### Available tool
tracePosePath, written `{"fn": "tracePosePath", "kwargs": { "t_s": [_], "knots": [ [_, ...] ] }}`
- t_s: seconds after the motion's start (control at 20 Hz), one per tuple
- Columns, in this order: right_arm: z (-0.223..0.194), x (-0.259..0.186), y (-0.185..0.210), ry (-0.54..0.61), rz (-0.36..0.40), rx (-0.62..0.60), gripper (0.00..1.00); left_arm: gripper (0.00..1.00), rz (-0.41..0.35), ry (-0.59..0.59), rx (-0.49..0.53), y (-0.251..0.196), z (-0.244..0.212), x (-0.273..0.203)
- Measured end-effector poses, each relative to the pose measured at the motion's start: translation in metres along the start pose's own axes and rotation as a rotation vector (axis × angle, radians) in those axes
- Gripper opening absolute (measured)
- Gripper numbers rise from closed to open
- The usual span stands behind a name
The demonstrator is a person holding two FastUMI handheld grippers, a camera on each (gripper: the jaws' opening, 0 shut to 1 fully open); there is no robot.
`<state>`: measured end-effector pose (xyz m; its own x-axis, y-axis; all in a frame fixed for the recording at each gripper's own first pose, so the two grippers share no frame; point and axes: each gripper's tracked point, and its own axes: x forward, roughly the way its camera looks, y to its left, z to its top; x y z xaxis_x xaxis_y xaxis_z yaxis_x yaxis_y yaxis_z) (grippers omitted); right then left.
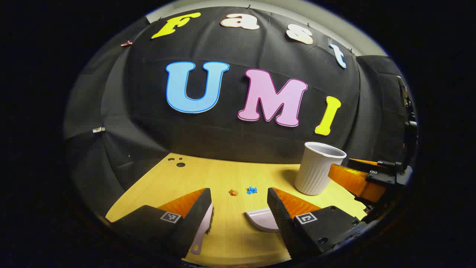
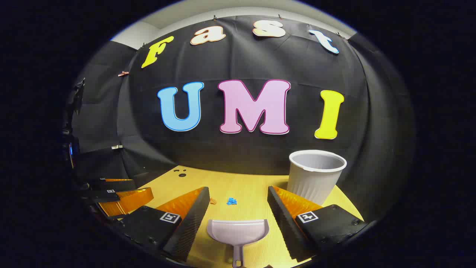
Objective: Pick up the small broom and dustpan from the desktop, sweep the trash into the dustpan with the broom, and then empty the trash into the garbage bin.
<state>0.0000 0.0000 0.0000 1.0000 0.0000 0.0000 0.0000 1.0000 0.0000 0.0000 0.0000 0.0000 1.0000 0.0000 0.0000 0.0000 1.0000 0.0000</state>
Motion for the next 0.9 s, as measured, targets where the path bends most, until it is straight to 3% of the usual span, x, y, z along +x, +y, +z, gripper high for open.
{"fn": "tracePosePath", "kwargs": {
  "t_s": [0.9],
  "knots": [
    [-0.035,0.012,-0.011,0.115,0.009,0.047,0.98,0.95,0.053,0.075,-0.029,0.039,-0.028,0.015]
  ]
}}
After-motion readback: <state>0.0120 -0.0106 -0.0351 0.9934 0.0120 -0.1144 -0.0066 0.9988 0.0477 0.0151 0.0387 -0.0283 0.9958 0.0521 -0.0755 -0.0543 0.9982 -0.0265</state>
